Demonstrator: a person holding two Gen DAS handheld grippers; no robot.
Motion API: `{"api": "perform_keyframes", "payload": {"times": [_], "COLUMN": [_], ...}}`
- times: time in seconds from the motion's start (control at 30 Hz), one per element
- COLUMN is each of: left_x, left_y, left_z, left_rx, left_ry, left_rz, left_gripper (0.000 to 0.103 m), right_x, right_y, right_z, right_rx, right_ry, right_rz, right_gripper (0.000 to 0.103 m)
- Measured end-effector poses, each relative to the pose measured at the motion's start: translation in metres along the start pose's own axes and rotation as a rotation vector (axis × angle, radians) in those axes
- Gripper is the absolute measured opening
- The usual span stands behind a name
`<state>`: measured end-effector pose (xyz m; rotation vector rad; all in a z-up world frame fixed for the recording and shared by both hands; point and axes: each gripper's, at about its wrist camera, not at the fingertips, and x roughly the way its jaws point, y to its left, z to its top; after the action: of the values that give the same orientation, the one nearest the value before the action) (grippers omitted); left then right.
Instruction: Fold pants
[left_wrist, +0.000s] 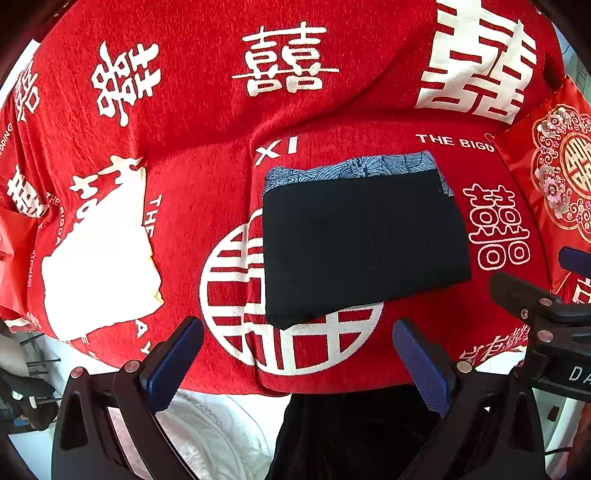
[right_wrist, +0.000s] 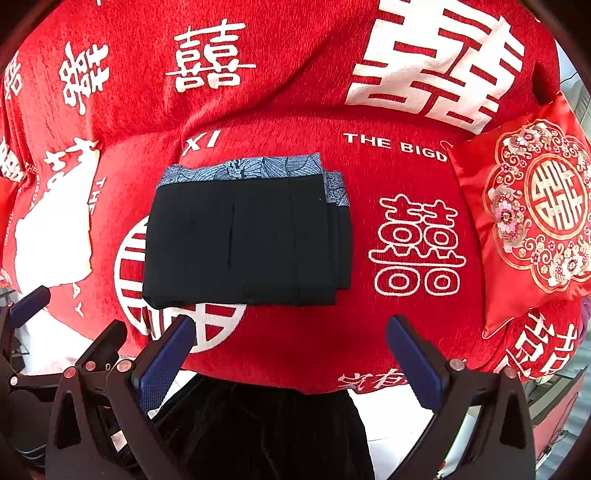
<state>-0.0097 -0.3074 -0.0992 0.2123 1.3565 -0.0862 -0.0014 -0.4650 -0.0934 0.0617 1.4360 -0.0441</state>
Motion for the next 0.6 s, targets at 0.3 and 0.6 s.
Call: {"api": "perform_keyframes", "payload": {"times": [0.3,0.6], "left_x": [-0.0002,-0.0003], "left_y": [-0.001,-0.0013], "left_z": [-0.0001,-0.0011], "left_rx": [-0.008,-0.013], "left_ry": [0.003,0.002], "left_rz": [0.001,0.007], "left_gripper": [0.103,0.103], "right_x": [-0.0002,-0.001], "right_y": [-0.0001,0.0007], "right_z": [-0.0007,-0.0021], "right_rx": [0.0,0.005], "right_ry": [-0.001,-0.003], "right_rz": [0.0,0.0], "right_gripper": [0.103,0.103]}}
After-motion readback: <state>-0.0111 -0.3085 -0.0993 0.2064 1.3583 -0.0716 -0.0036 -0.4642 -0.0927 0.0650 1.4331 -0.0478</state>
